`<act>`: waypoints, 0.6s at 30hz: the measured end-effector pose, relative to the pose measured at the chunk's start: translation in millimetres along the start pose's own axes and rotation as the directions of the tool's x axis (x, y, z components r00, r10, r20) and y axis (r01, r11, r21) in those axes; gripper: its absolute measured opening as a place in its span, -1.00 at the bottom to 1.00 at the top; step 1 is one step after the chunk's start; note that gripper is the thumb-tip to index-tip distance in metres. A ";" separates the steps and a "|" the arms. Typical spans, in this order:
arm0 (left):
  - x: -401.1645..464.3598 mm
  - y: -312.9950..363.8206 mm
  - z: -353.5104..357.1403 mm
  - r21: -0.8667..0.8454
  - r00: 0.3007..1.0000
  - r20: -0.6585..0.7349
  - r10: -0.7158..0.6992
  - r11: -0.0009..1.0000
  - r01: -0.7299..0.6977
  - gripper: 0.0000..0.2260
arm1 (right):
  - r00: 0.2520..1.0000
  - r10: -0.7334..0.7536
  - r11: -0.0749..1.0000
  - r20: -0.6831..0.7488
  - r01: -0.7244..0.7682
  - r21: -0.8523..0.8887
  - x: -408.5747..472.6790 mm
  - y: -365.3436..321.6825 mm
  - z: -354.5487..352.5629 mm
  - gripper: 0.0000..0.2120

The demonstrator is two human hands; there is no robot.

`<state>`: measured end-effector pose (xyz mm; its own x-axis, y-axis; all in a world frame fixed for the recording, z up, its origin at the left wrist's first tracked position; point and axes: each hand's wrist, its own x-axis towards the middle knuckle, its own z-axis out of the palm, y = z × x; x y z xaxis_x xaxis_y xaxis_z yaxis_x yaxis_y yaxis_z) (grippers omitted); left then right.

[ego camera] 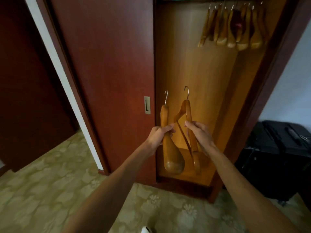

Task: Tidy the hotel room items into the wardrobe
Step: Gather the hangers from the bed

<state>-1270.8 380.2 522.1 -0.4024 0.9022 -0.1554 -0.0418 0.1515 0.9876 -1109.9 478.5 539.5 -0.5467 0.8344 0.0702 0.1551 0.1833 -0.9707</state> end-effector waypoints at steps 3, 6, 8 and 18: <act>80.1 21.0 -25.3 0.010 0.999 0.046 0.013 1.000 -0.014 -0.70 | 0.998 0.009 1.000 -0.059 -0.010 -0.016 78.0 -3.9 16.2 -0.66; 149.9 47.6 -42.1 0.029 0.996 0.084 0.023 0.999 -0.026 -0.71 | 0.993 0.036 0.999 -0.112 -0.038 -0.014 135.1 -17.9 23.6 -0.72; 194.2 76.2 -49.2 -0.002 0.992 0.109 0.064 0.998 -0.064 -0.72 | 0.986 0.038 0.999 -0.162 -0.041 -0.018 174.2 -30.6 25.0 -0.70; 344.8 218.1 -75.7 -0.047 0.944 0.150 0.293 0.956 -0.289 -0.74 | 0.942 -0.129 0.990 -0.311 0.143 0.022 342.8 -104.8 19.4 -0.73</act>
<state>-1487.9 693.7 685.7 -0.2552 0.9569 0.1388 0.0331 -0.1348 0.9903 -1329.5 735.3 660.8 -0.2787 0.9238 0.2624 0.0571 0.2887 -0.9557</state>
